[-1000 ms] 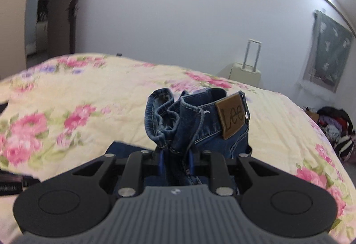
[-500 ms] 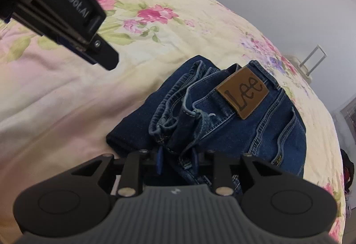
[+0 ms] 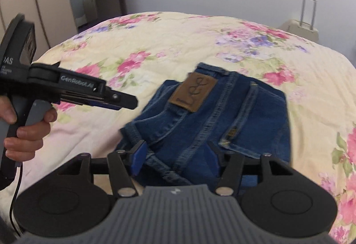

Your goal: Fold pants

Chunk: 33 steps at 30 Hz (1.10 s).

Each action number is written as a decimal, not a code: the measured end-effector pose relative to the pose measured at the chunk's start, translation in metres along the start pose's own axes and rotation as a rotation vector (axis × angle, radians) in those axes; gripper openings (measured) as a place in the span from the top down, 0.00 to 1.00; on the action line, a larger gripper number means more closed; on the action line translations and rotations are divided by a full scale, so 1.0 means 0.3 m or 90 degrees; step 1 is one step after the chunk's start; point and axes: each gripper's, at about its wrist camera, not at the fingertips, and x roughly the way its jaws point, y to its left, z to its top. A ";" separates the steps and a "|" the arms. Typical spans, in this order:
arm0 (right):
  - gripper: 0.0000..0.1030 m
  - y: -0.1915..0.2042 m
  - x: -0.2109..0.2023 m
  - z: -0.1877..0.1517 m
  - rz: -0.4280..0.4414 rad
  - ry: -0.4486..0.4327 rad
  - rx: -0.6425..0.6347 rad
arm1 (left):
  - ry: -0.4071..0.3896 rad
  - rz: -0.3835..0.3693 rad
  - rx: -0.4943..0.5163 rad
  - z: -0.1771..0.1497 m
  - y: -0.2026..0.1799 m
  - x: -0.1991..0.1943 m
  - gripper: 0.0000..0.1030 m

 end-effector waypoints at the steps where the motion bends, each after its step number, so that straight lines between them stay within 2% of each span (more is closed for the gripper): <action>1: 0.48 -0.050 -0.006 -0.003 -0.013 -0.007 0.019 | 0.002 0.002 0.017 0.015 -0.013 0.031 0.43; 4: 0.50 -0.204 0.005 -0.024 -0.051 -0.011 0.085 | 0.000 0.022 0.053 0.041 -0.027 0.099 0.38; 7: 0.53 -0.340 0.016 -0.056 -0.055 -0.014 0.154 | -0.005 0.037 0.051 0.059 -0.007 0.149 0.38; 10: 0.53 -0.424 0.026 -0.093 -0.052 -0.021 0.199 | 0.002 0.029 0.037 0.073 0.016 0.191 0.31; 13: 0.53 -0.462 0.045 -0.132 -0.040 -0.031 0.227 | 0.004 0.002 0.008 0.080 0.035 0.224 0.31; 14: 0.53 -0.466 0.052 -0.143 -0.035 -0.033 0.232 | 0.009 -0.020 -0.017 0.082 0.044 0.235 0.33; 16: 0.53 -0.464 0.070 -0.159 -0.026 -0.032 0.236 | 0.016 -0.060 -0.064 0.083 0.056 0.252 0.53; 17: 0.53 -0.464 0.078 -0.167 -0.023 -0.031 0.238 | 0.012 -0.059 -0.069 0.081 0.052 0.252 0.55; 19: 0.53 -0.464 0.089 -0.174 -0.019 -0.035 0.243 | -0.006 -0.040 -0.048 0.079 0.021 0.233 0.85; 21: 0.54 -0.462 0.087 -0.179 -0.017 -0.037 0.247 | -0.038 -0.029 0.003 0.082 -0.036 0.181 0.94; 24: 0.56 -0.455 0.079 -0.182 -0.021 -0.034 0.243 | -0.096 -0.031 0.107 0.077 -0.146 0.070 0.95; 26: 0.58 -0.453 0.074 -0.182 -0.020 -0.033 0.245 | -0.113 -0.003 0.135 0.077 -0.164 0.037 0.95; 30: 0.61 -0.431 0.065 -0.170 -0.007 -0.036 0.238 | -0.052 0.054 0.113 0.078 -0.064 0.120 0.95; 33: 0.62 -0.391 0.080 -0.164 -0.012 -0.033 0.199 | 0.004 0.090 0.102 0.048 0.003 0.220 0.94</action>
